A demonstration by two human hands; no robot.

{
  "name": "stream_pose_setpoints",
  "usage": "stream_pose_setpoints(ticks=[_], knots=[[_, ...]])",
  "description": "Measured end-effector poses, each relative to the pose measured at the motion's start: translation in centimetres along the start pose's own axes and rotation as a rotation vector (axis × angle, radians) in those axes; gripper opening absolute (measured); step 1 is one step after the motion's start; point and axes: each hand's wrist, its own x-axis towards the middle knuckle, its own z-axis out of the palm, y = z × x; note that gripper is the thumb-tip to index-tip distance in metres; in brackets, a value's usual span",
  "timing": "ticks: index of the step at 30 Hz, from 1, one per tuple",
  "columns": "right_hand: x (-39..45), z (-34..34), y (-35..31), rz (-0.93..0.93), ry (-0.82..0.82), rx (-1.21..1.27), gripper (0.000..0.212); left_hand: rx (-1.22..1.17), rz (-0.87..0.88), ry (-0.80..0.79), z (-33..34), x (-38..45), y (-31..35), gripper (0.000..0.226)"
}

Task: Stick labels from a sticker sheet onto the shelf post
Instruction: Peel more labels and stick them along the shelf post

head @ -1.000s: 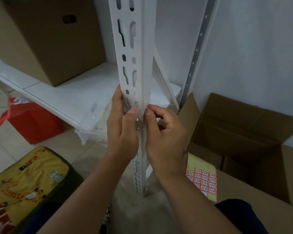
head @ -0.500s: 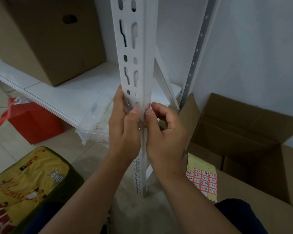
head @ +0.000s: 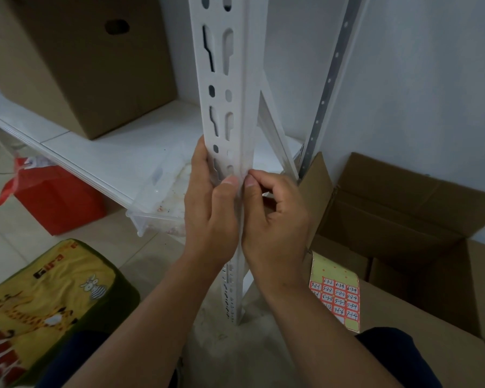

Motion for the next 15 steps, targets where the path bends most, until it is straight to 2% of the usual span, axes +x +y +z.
stream_pose_setpoints(ticks=[5,13,15], knots=[[0.04,0.14,-0.12,0.002,0.01,0.007,0.014,0.003,0.0,-0.006,-0.02,-0.05,-0.22,0.071],[-0.11,0.35,-0.25,0.11,-0.016,0.044,0.018,0.025,-0.013,-0.004,0.01,-0.05,-0.32,0.072],[-0.21,0.36,-0.28,0.136,-0.034,0.071,0.02,0.018,-0.009,-0.005,-0.01,-0.05,-0.29,0.066]])
